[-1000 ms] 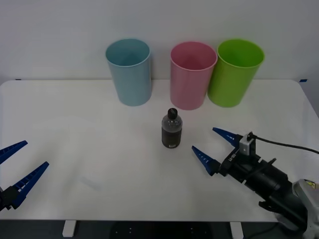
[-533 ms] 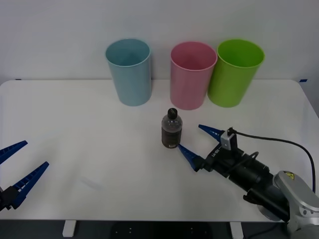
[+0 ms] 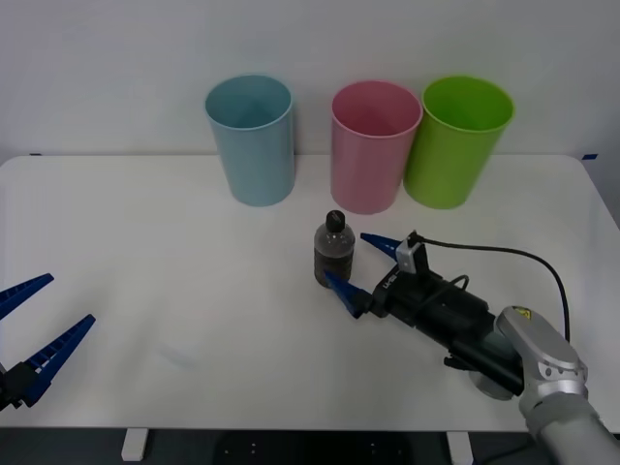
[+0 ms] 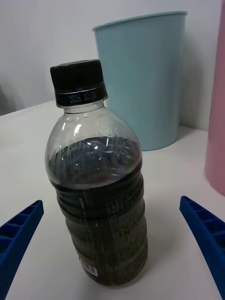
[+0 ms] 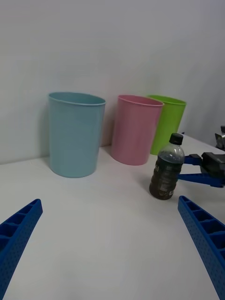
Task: Grasp the object on the table and drop it into the matching bin: aluminum can to the light blue bin, PET bottle to the pink bin.
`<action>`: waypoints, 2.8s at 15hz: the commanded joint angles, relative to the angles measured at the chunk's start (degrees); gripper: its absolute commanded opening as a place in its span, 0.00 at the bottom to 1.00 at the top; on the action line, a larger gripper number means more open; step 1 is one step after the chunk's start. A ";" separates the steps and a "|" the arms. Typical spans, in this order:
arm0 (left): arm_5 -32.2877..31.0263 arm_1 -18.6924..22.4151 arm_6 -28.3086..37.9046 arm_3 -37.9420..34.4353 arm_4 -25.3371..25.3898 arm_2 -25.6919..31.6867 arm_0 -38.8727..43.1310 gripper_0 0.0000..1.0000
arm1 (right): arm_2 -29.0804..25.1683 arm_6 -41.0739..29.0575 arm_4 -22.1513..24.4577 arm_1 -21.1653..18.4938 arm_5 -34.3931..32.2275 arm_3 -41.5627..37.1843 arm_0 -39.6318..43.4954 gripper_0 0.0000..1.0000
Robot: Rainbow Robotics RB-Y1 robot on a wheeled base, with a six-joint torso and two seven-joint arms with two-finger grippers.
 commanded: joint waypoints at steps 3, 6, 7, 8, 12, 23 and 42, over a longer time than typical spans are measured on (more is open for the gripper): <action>0.00 0.00 0.00 0.00 0.00 0.00 0.00 1.00 | 0.32 1.66 0.07 1.97 0.42 5.70 -4.74 1.00; 0.00 0.00 0.00 0.00 0.00 0.00 0.00 1.00 | 0.58 2.62 0.07 2.58 1.30 7.02 -5.80 1.00; 0.00 0.00 0.00 0.00 0.00 0.00 0.00 1.00 | 0.76 2.98 0.07 2.76 1.57 7.02 -5.80 1.00; 0.00 0.00 0.00 0.00 0.00 0.00 0.00 1.00 | 0.76 3.15 0.07 2.76 1.57 7.02 -5.80 1.00; 0.00 0.00 0.00 0.00 0.00 0.00 0.00 1.00 | 0.85 3.68 0.07 2.85 2.09 7.02 -5.71 0.00; 0.00 0.00 0.00 0.00 0.00 0.00 0.00 1.00 | 0.76 2.36 -0.37 1.18 0.69 3.68 -5.27 0.00; 0.00 0.00 0.00 0.00 0.00 0.00 0.00 1.00 | -4.60 -32.62 -1.07 -11.66 2.36 -25.76 -5.00 0.00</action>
